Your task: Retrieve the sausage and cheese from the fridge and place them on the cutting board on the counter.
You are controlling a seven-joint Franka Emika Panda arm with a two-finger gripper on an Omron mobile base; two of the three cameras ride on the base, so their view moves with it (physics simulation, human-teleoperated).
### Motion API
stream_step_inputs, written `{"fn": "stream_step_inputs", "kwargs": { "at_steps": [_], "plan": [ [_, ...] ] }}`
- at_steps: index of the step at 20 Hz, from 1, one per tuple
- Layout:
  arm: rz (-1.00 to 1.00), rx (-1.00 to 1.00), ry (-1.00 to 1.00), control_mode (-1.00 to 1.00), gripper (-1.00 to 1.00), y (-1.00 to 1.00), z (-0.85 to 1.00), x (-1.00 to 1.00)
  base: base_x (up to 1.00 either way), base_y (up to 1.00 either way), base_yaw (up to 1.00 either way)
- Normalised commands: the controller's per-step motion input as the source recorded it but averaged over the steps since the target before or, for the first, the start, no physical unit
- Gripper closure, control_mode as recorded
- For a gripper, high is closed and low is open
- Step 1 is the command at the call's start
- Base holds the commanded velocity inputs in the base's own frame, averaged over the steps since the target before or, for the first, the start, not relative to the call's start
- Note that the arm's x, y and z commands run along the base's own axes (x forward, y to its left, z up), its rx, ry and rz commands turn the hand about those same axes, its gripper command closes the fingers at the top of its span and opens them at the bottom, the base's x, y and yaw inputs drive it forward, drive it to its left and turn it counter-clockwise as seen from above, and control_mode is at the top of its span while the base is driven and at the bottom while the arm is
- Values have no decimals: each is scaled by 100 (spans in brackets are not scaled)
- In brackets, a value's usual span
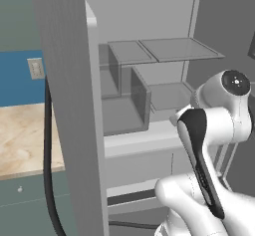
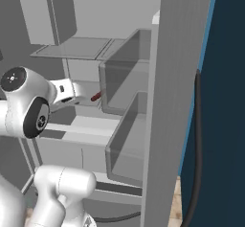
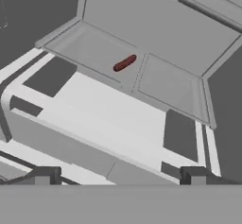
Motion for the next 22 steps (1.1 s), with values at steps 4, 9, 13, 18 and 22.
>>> {"fn": "stream_step_inputs", "kwargs": {
  "at_steps": [4,9,13,18,22],
  "plan": [
    [-15,13,9,-100,-100,0,-46,100,0,0,0],
    [-17,23,6,-100,-100,0,-22,95,0,0,0],
    [-20,8,11,-100,-100,1,-6,76,0,0,0],
    [-23,0,14,-100,-100,1,-19,80,0,0,0],
    [-10,6,2,-100,-100,4,-37,67,0,0,0]
  ]
}}
